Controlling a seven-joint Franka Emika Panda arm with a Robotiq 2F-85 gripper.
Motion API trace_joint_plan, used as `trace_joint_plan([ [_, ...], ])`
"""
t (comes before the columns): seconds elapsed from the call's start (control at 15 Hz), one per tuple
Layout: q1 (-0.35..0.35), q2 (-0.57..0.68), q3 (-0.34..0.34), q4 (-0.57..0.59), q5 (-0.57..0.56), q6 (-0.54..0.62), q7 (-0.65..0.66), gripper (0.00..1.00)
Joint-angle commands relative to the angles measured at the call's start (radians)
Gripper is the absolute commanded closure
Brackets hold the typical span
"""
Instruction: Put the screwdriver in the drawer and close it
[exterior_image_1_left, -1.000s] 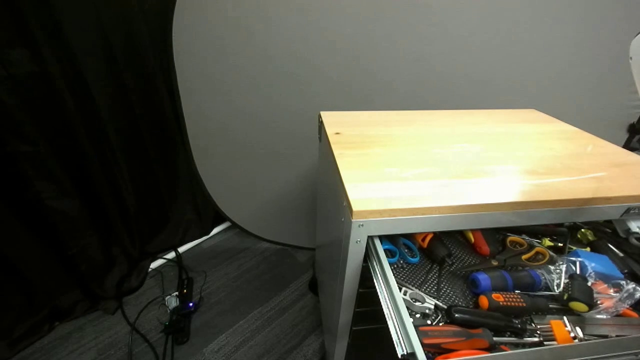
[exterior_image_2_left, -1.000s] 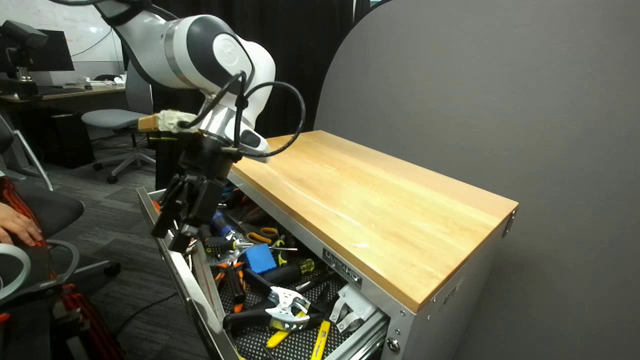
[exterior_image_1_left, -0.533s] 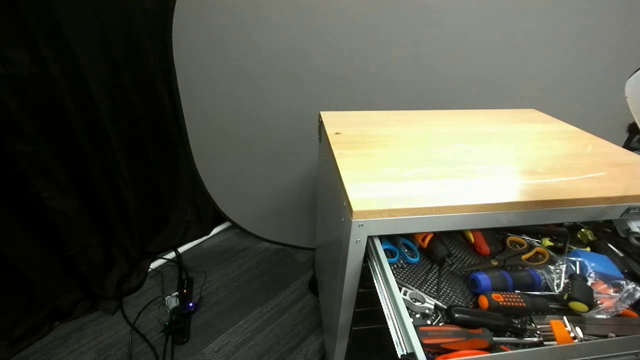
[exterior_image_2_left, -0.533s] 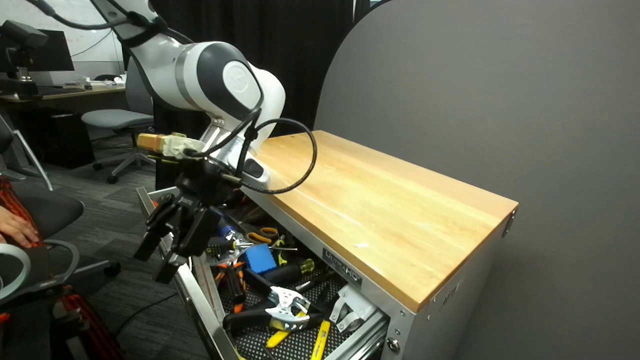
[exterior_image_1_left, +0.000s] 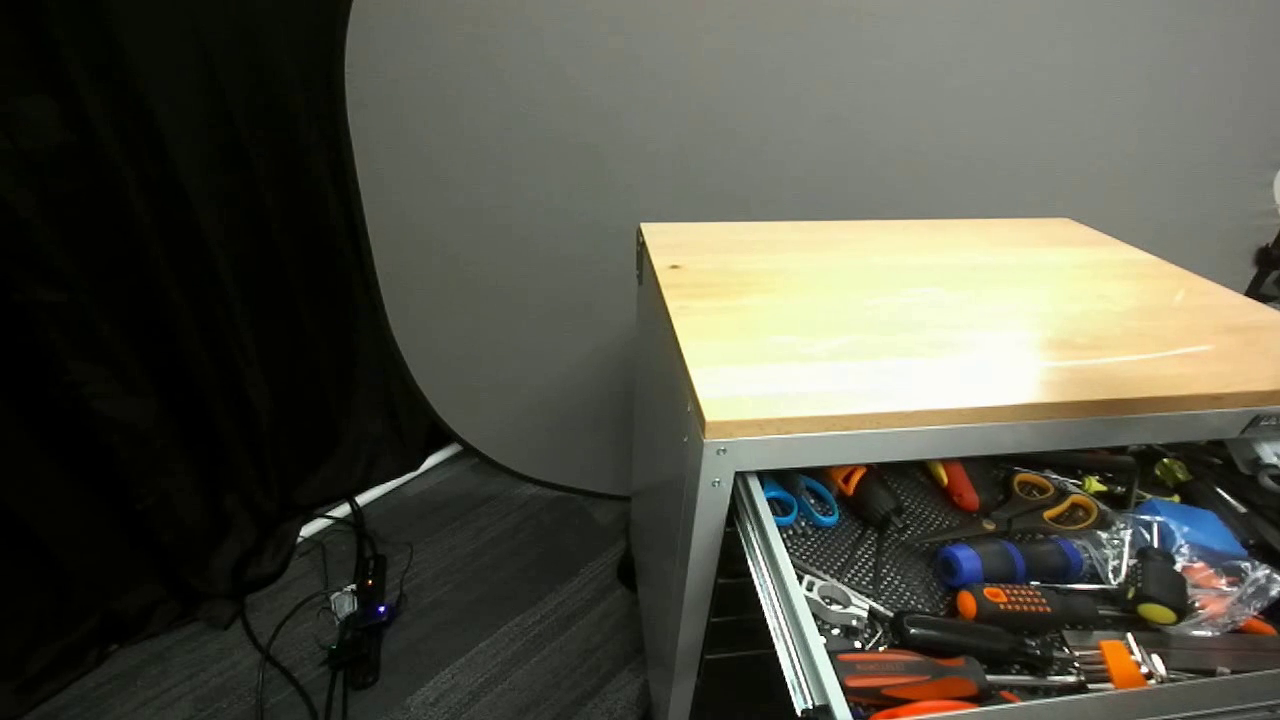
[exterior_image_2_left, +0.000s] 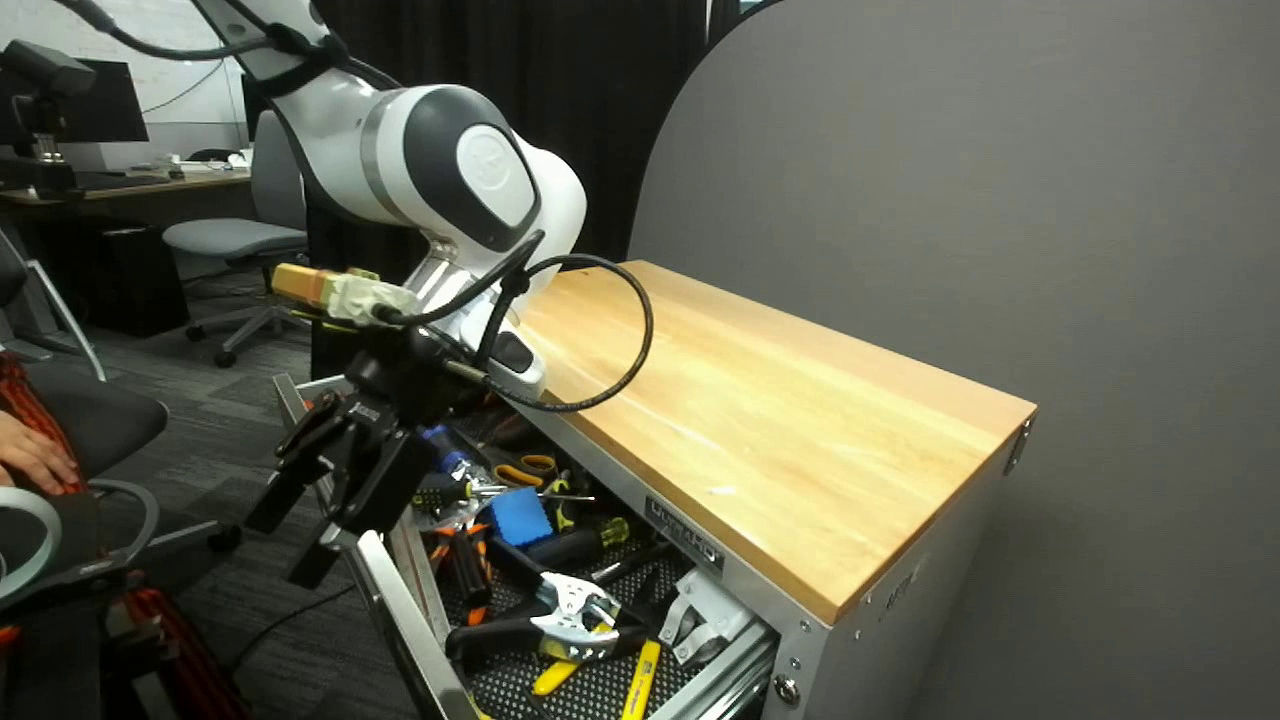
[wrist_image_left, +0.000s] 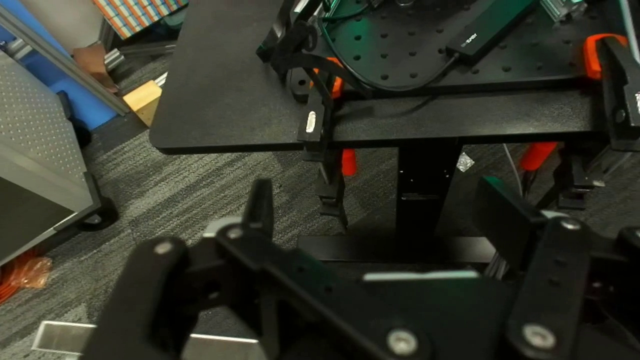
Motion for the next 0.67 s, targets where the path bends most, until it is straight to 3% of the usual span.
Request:
trace_joint_plan([
  [0.0,0.000,-0.013,-0.006,-0.005,0.017,0.000,0.008,0.00],
  [0.13,0.003,-0.018,-0.004,-0.020,0.026,0.052,0.040,0.27],
  [0.6,0.015,-0.011,-0.012,-0.038,0.016,0.136,0.134,0.82],
])
